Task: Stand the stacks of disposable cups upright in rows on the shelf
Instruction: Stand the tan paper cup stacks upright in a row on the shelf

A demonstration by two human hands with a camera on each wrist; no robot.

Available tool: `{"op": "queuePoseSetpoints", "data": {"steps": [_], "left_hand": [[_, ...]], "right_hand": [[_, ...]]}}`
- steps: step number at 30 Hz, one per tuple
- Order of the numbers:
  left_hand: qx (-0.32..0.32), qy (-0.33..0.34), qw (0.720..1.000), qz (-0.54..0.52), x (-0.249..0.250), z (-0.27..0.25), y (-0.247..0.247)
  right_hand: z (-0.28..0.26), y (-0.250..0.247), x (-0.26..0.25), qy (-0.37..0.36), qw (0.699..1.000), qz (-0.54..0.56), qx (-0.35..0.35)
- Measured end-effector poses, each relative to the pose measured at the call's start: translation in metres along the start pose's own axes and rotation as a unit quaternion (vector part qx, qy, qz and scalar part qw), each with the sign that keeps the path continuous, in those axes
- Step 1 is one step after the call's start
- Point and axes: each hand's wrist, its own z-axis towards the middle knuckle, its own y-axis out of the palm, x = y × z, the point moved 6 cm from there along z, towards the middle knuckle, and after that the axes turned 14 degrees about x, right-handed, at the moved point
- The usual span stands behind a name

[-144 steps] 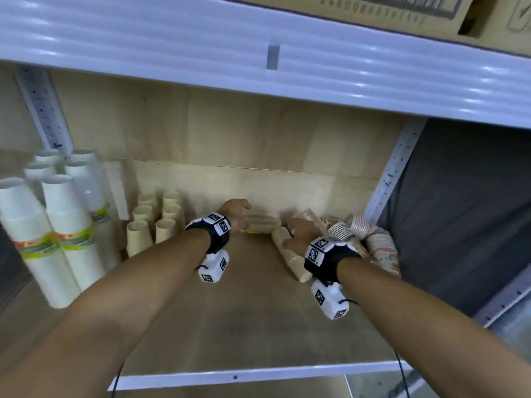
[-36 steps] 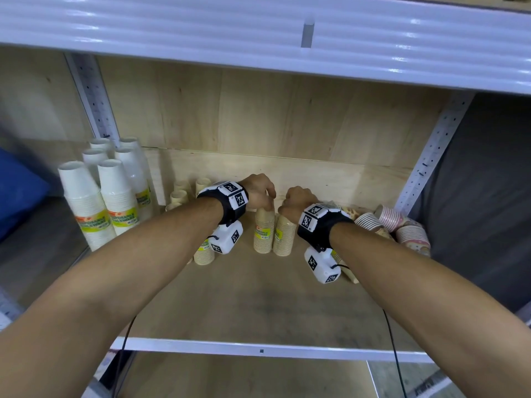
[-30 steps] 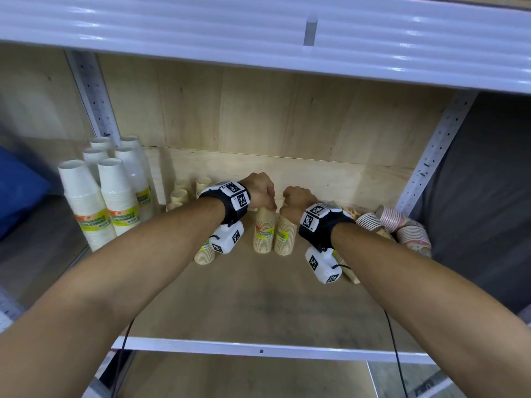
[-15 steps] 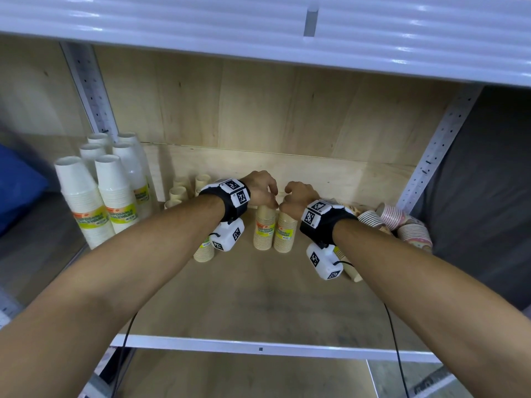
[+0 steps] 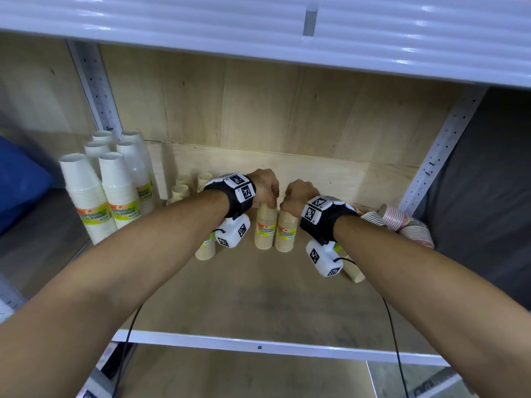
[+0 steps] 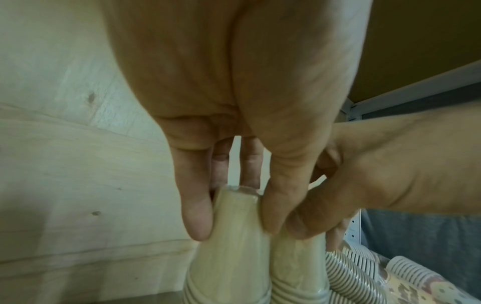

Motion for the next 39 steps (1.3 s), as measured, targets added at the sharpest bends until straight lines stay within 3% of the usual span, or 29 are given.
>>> {"op": "queuePoseSetpoints", "data": {"steps": [10, 16, 22, 34, 39], "left_hand": [[-0.049, -0.049, 0.998, 0.003, -0.002, -0.027, -0.012], [-0.107, -0.079, 0.989, 0.070, -0.011, -0.053, -0.028], [-0.122, -0.108, 0.980, 0.114, -0.033, -0.080, -0.045], [-0.068, -0.164, 0.982, 0.070, -0.099, -0.123, -0.076], [-0.048, -0.154, 0.982, 0.100, -0.114, -0.134, -0.080]], "right_hand": [[-0.017, -0.017, -0.026, -0.054, 0.998, -0.004, -0.040], [-0.034, -0.024, -0.054, -0.087, 0.994, -0.003, -0.073], [-0.054, -0.022, -0.092, -0.114, 0.990, 0.005, -0.080], [-0.079, -0.016, -0.154, -0.165, 0.977, 0.049, -0.127], [-0.085, -0.011, -0.173, -0.183, 0.973, 0.050, -0.129]]}}
